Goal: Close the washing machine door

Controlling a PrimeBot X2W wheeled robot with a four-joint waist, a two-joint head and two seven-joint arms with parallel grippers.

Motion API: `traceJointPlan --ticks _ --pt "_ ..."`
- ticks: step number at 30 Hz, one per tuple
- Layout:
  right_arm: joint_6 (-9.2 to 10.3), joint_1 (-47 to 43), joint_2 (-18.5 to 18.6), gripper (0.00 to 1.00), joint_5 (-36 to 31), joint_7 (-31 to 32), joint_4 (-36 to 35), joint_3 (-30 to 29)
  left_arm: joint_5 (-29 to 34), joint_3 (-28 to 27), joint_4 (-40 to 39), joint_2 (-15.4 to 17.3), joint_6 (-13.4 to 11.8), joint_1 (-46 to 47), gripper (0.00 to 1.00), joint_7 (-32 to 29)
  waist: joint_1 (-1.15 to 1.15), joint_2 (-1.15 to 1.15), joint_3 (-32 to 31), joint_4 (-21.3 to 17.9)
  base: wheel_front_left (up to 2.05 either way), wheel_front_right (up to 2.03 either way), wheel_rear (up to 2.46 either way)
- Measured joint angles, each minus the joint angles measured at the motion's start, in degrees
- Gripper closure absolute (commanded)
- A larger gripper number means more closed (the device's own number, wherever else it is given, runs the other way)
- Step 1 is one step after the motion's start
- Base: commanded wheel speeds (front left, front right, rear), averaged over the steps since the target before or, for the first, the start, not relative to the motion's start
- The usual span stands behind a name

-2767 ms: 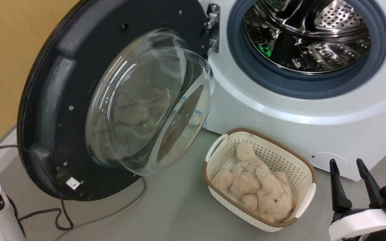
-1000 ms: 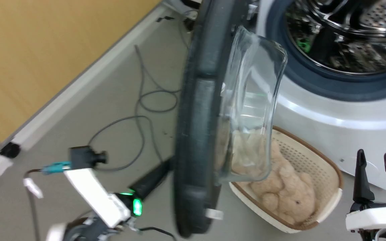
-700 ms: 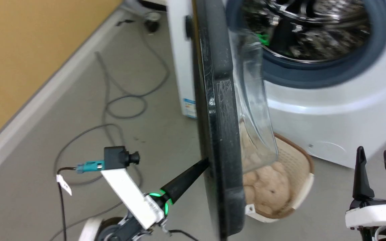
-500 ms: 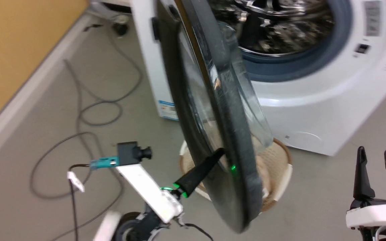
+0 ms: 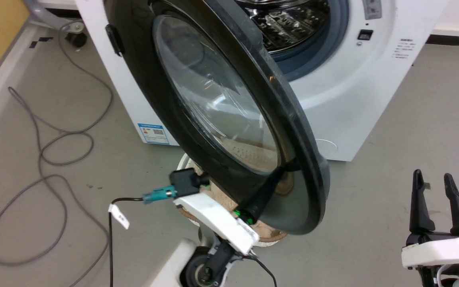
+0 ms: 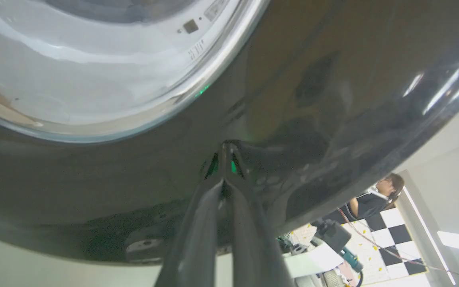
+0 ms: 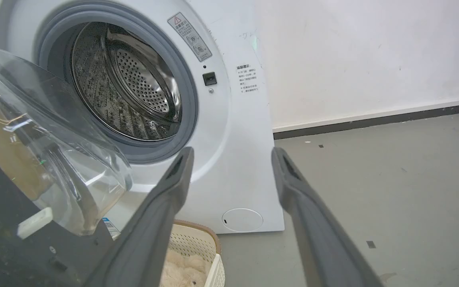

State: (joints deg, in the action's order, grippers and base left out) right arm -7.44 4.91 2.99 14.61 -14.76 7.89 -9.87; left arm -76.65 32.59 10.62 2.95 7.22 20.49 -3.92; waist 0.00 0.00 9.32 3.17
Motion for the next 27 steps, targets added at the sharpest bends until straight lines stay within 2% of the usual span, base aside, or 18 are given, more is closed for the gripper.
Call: traceJointPlan --ticks 5,8,12,15,20,26,27 --pt "0.0 0.02 0.01 0.0 0.16 0.0 -0.14 0.54 1.59 4.75 2.1 1.69 0.0 2.3 1.0 5.84 0.0 0.0 -0.47 -0.51 0.0 0.0 0.0" --pt "0.0 0.0 0.0 0.0 0.69 0.0 -0.29 0.67 3.28 5.98 2.42 4.24 0.0 3.26 1.0 10.37 0.0 0.0 -1.18 -0.28 0.0 0.0 0.0" --pt "0.0 -0.13 0.0 0.0 0.88 0.0 -0.76 0.68 10.72 5.71 6.36 8.2 -0.12 4.06 1.0 17.19 -0.01 0.0 -2.53 0.13 0.0 0.0 0.0" --pt "0.0 -0.23 0.0 0.0 0.87 0.0 -1.48 -0.08 22.86 2.69 8.7 10.65 -5.17 4.91 1.0 18.55 -0.01 0.0 -3.39 0.67 0.0 0.0 0.0" --pt "0.0 -0.15 0.01 0.0 0.37 0.0 -3.02 -1.0 41.61 -9.12 1.57 10.39 -13.21 3.7 1.0 18.67 -0.01 0.0 -4.34 1.65 0.0 0.0 0.0" --pt "0.0 0.93 0.0 0.0 -1.13 0.0 -5.33 -1.68 57.35 -18.55 -6.06 10.7 -20.34 -2.42 1.0 18.67 0.0 0.0 -5.23 2.89 0.0 0.0 0.0" --pt "0.0 1.31 0.0 0.0 -1.42 0.0 -5.94 -1.81 59.23 -19.3 -6.76 10.82 -21.26 -3.61 0.65 18.67 -0.01 0.0 -5.39 3.09 0.0 0.0 0.0"
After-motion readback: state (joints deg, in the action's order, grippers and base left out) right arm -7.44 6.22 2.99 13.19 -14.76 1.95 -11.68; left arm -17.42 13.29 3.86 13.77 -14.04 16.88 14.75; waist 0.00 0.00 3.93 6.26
